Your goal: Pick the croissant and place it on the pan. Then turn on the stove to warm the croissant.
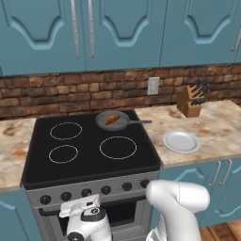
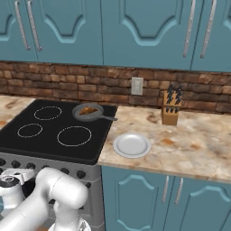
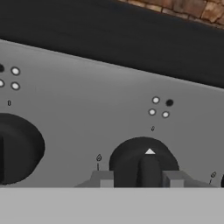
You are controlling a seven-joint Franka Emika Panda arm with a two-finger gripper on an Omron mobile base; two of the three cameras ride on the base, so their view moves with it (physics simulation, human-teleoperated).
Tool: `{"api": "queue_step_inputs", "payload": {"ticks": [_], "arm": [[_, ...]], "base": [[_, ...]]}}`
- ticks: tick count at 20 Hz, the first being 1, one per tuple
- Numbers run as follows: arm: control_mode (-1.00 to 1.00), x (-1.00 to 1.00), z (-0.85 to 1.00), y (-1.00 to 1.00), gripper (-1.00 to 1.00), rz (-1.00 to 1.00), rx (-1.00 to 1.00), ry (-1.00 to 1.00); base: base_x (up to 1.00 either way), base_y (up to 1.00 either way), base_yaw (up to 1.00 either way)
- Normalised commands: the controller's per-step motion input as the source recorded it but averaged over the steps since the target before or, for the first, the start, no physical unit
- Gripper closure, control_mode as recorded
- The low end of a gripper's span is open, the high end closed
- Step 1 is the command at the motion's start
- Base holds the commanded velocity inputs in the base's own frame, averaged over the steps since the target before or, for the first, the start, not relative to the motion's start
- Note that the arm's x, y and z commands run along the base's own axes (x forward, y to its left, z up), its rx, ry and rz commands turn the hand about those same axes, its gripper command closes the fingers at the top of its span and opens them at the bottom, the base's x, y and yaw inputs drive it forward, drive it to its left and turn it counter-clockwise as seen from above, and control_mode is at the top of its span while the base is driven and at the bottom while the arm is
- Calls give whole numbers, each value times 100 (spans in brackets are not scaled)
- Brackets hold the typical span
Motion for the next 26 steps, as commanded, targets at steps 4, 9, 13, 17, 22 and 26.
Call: {"api": "queue_step_inputs", "payload": {"ticks": [4,9,13,17,22,26], "arm": [[-100,52,-12,-26,100,3,0,1],[-100,54,-20,-39,100,18,-11,15],[-100,50,-49,-41,100,33,-32,38],[-100,59,-64,-15,100,34,-45,46],[-100,59,-68,-34,100,36,-37,44],[-100,51,-64,-47,100,37,-33,39]], "base": [[0,0,0],[0,0,0],[0,0,0],[0,0,0],[0,0,0],[0,0,0]]}}
